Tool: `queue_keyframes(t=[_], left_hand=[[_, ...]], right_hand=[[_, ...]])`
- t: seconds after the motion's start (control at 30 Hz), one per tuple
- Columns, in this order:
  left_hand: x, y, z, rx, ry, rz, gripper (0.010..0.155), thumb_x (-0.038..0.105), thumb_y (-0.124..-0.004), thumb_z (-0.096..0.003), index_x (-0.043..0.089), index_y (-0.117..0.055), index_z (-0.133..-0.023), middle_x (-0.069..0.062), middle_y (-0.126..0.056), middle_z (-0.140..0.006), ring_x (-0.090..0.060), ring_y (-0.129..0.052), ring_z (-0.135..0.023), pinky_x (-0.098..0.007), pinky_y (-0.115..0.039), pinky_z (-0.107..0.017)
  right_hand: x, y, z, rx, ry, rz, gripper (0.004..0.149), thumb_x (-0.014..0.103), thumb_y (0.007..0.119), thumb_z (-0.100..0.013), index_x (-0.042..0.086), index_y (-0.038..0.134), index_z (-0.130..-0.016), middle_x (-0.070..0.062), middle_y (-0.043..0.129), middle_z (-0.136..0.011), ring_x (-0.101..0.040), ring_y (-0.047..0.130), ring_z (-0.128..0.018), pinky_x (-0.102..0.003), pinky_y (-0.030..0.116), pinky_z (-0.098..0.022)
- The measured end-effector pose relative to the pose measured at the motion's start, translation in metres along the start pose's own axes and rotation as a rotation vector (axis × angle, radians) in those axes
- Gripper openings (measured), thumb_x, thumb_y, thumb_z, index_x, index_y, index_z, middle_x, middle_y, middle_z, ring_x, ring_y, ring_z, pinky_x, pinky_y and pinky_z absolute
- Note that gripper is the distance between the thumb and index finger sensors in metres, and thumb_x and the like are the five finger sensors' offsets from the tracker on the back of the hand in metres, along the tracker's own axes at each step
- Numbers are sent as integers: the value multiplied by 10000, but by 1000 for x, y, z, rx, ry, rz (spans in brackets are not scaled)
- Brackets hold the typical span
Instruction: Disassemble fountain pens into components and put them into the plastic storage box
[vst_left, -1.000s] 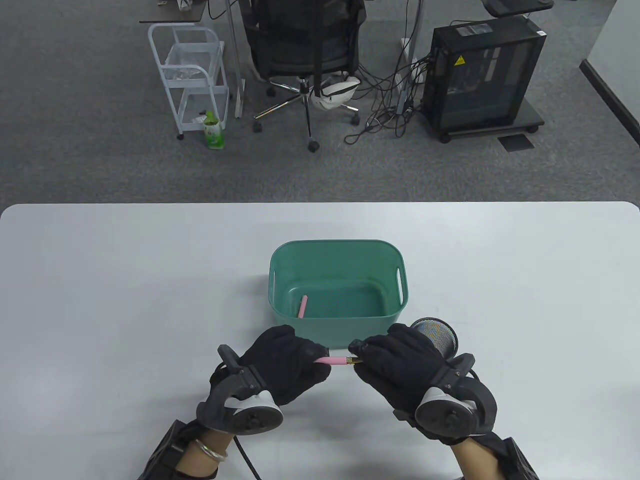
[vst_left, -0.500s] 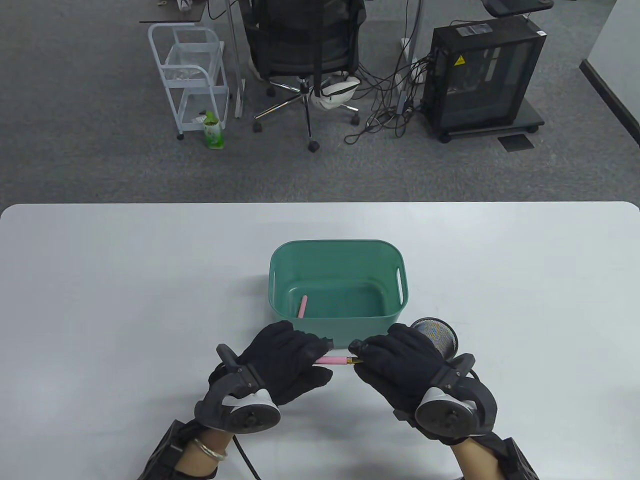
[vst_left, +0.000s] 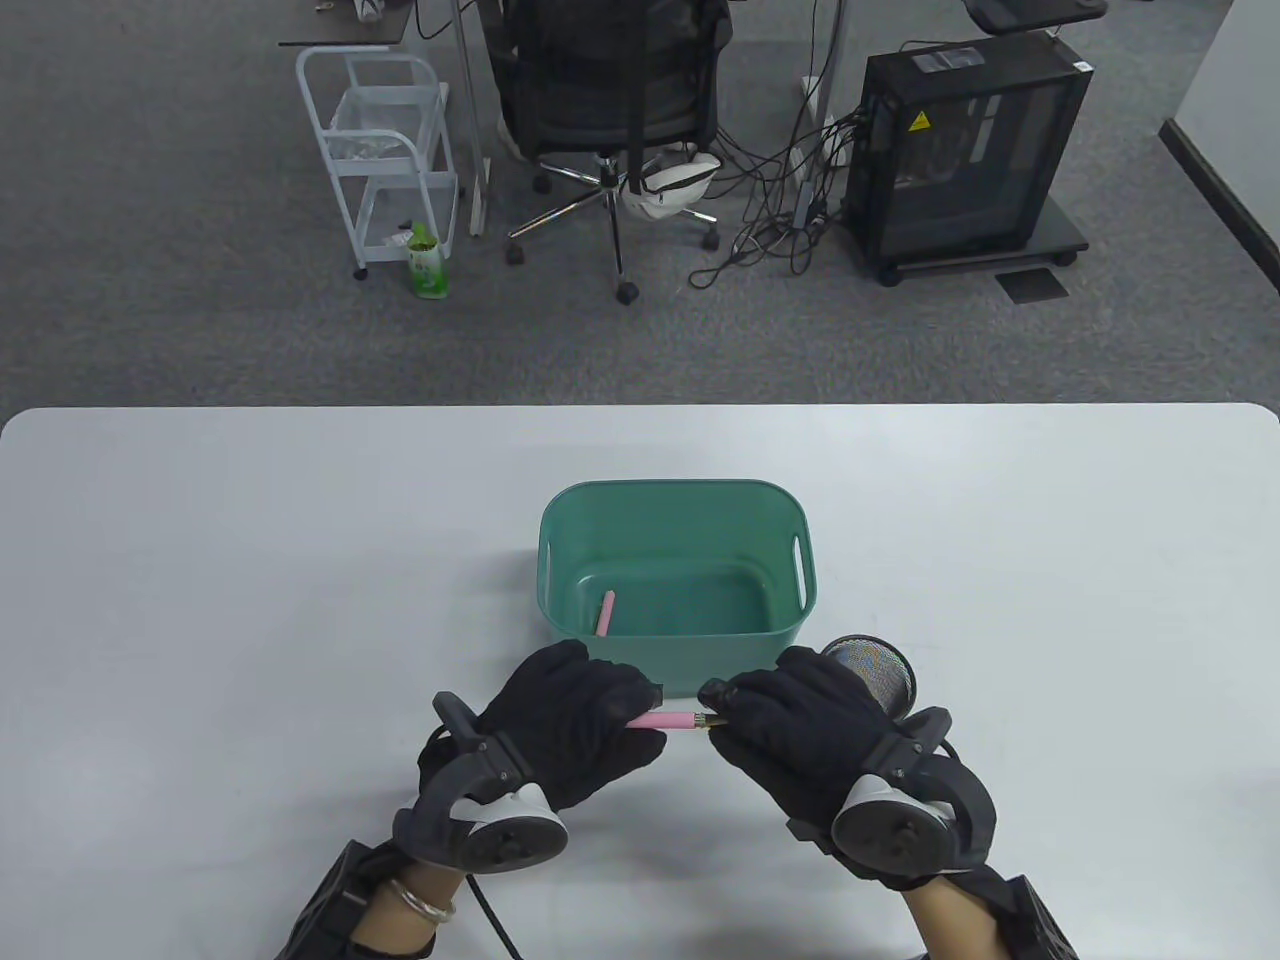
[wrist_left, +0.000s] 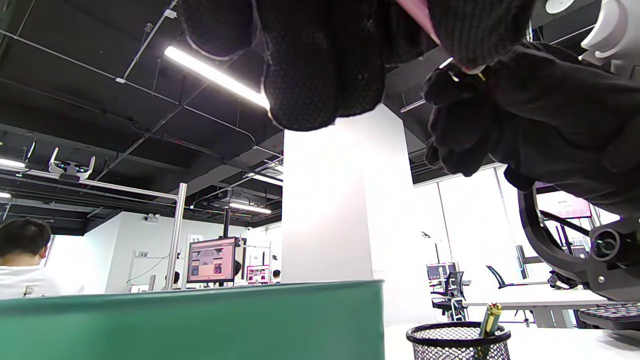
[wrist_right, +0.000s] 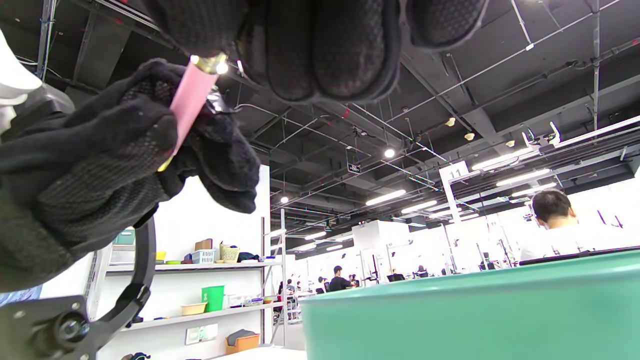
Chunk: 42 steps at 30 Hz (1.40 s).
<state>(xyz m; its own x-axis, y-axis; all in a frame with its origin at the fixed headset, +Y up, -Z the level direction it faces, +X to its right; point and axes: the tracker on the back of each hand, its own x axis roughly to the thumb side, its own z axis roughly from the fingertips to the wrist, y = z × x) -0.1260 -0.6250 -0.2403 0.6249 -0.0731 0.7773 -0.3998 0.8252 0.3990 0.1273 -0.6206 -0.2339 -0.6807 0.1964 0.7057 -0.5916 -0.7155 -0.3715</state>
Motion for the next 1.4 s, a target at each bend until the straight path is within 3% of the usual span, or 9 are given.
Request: queue_keyframes(t=[0.83, 1.17, 1.4], left_hand=[[-1, -1, 0, -2, -6, 24, 513, 493, -519, -656, 152, -849, -852, -21, -1022, -722, -192, -1041, -580, -477, -744, -686], [-2, 2, 2, 29, 3, 16, 634, 597, -630, -612, 158, -675, -1067, -48, -900, -944, -232, -947, -799, -514, -661, -756], [-1, 1, 2, 19, 2, -2, 552, 539, -730, -610, 168, -659, -1014, -14, -872, -926, -187, -943, -768, -485, -670, -751]], right_hand=[[1, 1, 0, 5, -6, 2, 417, 465, 730, -528, 268, 826, -883, 18, 884, -799, -126, 911, -659, -453, 664, -706], [0, 1, 0, -5, 1, -14, 416, 465, 729, -529, 268, 825, -883, 16, 884, -799, -126, 910, -659, -454, 663, -707], [-1, 1, 0, -5, 0, -12, 415, 465, 729, -529, 269, 825, -883, 17, 883, -800, -126, 911, -659, -453, 662, -708]])
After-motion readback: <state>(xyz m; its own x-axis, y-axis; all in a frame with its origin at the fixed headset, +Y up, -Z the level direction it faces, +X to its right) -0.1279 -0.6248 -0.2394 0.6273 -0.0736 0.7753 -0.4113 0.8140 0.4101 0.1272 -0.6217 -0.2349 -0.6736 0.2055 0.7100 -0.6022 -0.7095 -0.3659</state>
